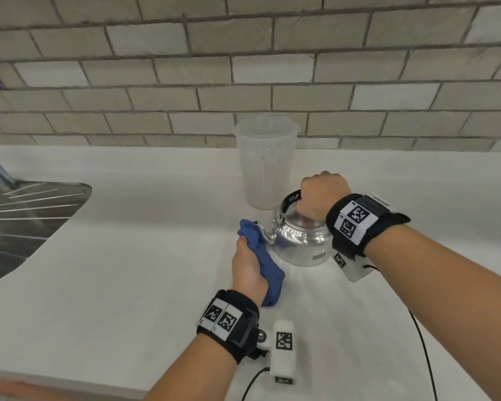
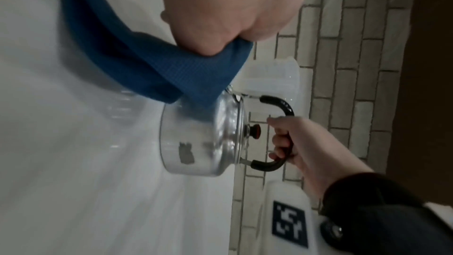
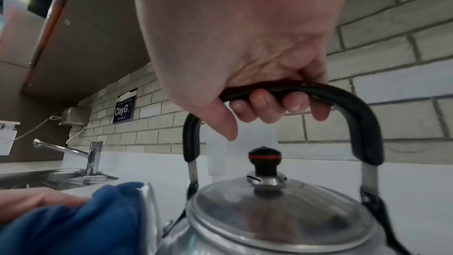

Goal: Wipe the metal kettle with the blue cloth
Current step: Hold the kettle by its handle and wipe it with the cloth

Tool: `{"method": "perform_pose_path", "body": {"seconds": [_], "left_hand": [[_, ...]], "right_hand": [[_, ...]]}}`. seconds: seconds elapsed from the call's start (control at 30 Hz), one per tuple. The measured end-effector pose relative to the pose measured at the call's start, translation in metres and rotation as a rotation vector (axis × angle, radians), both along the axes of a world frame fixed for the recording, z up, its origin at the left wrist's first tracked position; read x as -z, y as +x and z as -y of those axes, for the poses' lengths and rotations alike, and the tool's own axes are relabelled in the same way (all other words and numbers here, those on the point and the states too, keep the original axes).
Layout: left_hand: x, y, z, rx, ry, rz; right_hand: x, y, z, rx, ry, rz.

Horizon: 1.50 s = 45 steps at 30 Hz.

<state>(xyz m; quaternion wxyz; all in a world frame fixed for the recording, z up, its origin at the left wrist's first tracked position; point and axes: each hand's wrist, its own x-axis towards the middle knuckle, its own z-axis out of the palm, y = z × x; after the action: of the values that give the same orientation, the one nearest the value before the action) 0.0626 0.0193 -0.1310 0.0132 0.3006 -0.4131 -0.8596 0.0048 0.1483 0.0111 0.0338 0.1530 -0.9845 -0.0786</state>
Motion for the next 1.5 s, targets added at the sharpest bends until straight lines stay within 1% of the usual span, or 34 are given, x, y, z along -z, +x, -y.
{"method": "perform_pose_path", "body": {"seconds": [0.03, 0.13, 0.17, 0.23, 0.3, 0.37, 0.43, 0.53, 0.6, 0.67, 0.73, 0.8, 0.87, 0.9, 1.03, 1.1, 1.17, 1.2, 1.23, 1.27, 1.37, 1.43, 1.5], "left_hand": [[-0.002, -0.002, -0.007, -0.021, -0.008, -0.021], [-0.004, -0.020, -0.030, -0.127, 0.025, -0.172], [-0.006, -0.027, -0.038, -0.140, -0.025, -0.186], [-0.006, -0.037, -0.049, -0.130, -0.167, -0.160], [-0.004, -0.042, -0.056, -0.147, -0.257, -0.173], [0.002, -0.044, -0.062, -0.153, -0.319, -0.192], [0.010, -0.041, -0.072, -0.137, -0.355, -0.208], [0.016, -0.028, -0.089, -0.106, -0.449, -0.218], [0.014, -0.017, -0.101, -0.080, -0.459, -0.230], [0.008, -0.013, -0.104, -0.070, -0.480, -0.200], [0.000, -0.018, -0.097, -0.046, -0.571, -0.121], [-0.005, -0.027, -0.083, 0.013, -0.617, -0.111], [-0.006, -0.037, -0.069, 0.073, -0.611, -0.159], [-0.005, -0.040, -0.067, 0.076, -0.610, -0.192], [0.003, -0.038, -0.078, -0.022, -0.714, -0.302], [0.012, -0.030, -0.086, -0.022, -0.723, -0.315], [0.023, -0.021, -0.091, -0.002, -0.693, -0.329], [0.022, -0.014, -0.092, -0.002, -0.670, -0.370], [0.020, -0.006, -0.091, -0.007, -0.682, -0.407], [0.013, 0.002, -0.091, 0.027, -0.714, -0.406], [-0.007, 0.031, -0.096, 0.141, -0.837, -0.289], [-0.014, 0.043, -0.093, 0.177, -0.738, -0.284], [-0.016, 0.047, -0.080, 0.191, -0.569, -0.246]], "right_hand": [[-0.001, 0.001, 0.001, 0.013, -0.010, 0.016], [-0.002, 0.000, 0.002, 0.027, -0.080, 0.105], [-0.003, -0.001, 0.001, 0.025, -0.118, 0.145], [-0.004, -0.005, -0.002, 0.020, -0.211, 0.240], [-0.004, -0.007, -0.007, -0.003, -0.276, 0.312], [-0.001, -0.007, -0.010, -0.015, -0.295, 0.308], [0.003, -0.006, -0.009, -0.004, -0.313, 0.258], [0.008, -0.007, -0.003, 0.041, -0.328, 0.196], [0.010, -0.009, -0.001, 0.071, -0.349, 0.181], [0.009, -0.010, -0.003, 0.074, -0.397, 0.176], [0.005, -0.013, -0.012, 0.025, -0.466, 0.195], [0.002, -0.014, -0.025, -0.021, -0.502, 0.236], [0.003, -0.014, -0.034, -0.040, -0.522, 0.271], [0.005, -0.013, -0.035, -0.044, -0.536, 0.275], [0.014, -0.010, -0.032, -0.047, -0.561, 0.245], [0.015, -0.009, -0.032, -0.023, -0.608, 0.251], [0.016, -0.008, -0.032, 0.002, -0.641, 0.267], [0.016, -0.007, -0.031, 0.010, -0.646, 0.272], [0.016, -0.006, -0.030, 0.017, -0.650, 0.276], [0.016, -0.004, -0.029, 0.023, -0.658, 0.280], [0.015, -0.001, -0.028, 0.039, -0.699, 0.297], [0.016, -0.001, -0.031, 0.048, -0.730, 0.309], [0.016, -0.002, -0.037, 0.049, -0.770, 0.319]]}}
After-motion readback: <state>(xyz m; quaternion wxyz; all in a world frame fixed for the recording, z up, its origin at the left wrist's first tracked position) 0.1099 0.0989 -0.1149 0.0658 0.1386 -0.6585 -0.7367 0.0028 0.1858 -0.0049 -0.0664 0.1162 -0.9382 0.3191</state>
